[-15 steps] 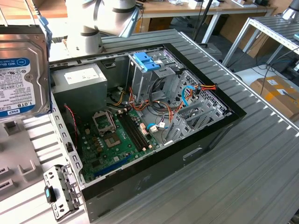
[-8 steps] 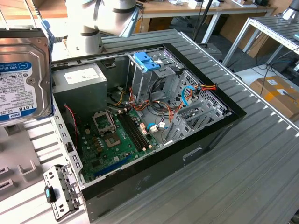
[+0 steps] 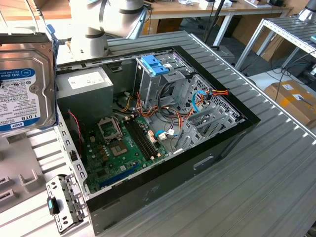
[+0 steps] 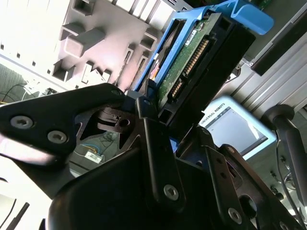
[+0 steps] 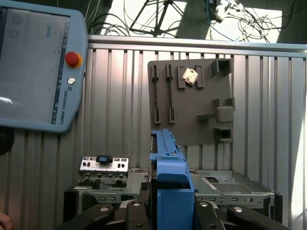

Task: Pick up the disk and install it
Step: 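Pick up the disk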

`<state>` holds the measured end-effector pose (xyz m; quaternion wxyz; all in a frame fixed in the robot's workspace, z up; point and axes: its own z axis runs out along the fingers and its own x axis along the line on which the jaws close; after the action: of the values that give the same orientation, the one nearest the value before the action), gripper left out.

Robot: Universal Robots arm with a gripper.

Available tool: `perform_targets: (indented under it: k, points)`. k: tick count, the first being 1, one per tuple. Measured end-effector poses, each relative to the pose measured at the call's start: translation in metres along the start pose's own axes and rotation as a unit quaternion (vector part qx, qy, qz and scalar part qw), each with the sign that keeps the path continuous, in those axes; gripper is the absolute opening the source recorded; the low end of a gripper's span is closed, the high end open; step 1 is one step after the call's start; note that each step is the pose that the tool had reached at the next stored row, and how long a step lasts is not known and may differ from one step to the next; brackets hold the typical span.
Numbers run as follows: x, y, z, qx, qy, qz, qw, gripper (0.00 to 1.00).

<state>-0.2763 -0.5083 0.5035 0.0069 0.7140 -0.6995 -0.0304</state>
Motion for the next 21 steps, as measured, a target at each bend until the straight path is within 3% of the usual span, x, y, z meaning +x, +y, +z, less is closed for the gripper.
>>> perform_targets:
  k: [21]
  points:
    - [0.0158, -0.0020, 0.0010, 0.0000, 0.0000, 0.000, 1.00000, 0.36]
